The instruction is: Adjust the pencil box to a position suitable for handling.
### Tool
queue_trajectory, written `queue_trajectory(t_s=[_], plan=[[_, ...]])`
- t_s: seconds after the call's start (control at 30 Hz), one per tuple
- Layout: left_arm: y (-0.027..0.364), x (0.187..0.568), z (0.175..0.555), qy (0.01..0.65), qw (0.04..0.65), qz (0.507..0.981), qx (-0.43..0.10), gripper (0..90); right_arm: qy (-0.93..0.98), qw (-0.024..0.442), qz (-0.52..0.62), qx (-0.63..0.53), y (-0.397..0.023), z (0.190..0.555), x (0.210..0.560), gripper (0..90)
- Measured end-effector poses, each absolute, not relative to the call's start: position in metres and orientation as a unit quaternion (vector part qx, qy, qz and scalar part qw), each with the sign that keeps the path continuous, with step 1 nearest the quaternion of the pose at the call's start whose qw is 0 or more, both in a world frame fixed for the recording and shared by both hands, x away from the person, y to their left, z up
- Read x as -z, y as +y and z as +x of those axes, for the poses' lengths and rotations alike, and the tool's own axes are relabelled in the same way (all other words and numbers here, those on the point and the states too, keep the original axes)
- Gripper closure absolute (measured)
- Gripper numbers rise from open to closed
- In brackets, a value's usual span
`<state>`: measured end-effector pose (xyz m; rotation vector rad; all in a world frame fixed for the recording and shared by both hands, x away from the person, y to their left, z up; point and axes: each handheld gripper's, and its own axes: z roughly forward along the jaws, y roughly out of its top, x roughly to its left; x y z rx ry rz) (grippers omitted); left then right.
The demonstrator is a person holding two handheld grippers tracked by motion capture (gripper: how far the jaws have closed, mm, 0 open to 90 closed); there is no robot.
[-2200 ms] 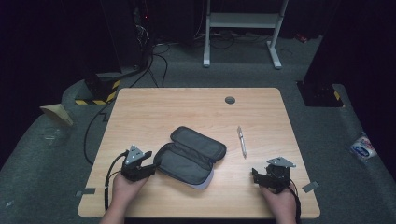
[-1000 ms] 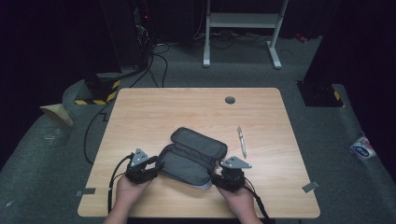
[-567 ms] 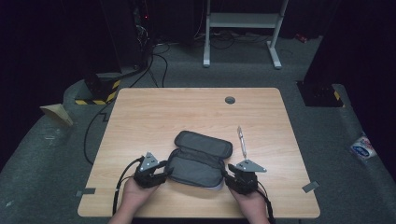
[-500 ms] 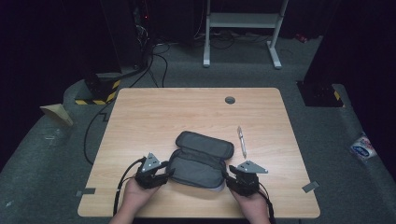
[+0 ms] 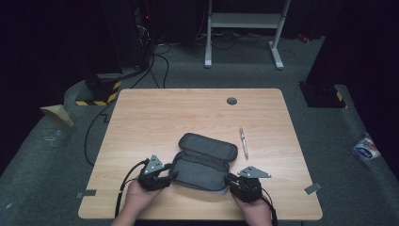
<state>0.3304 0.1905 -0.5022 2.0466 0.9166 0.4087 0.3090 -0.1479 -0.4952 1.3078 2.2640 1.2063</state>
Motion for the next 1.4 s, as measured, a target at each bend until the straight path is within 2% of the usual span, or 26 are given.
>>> queue_trajectory(t_s=[0.27,0.8,1.4], plan=[[0.186,0.503,0.330,0.361,0.419,0.818,-0.158,52.2,0.777,0.147,0.447,-0.419,-0.147,0.329,0.501,80.8],[0.182,0.508,0.332,0.365,0.421,0.814,-0.164,51.6,0.777,0.180,0.435,-0.418,-0.139,0.365,0.505,82.5],[0.184,0.504,0.330,0.367,0.435,0.804,-0.173,52.7,0.767,0.175,0.444,-0.428,-0.146,0.363,0.503,80.8]])
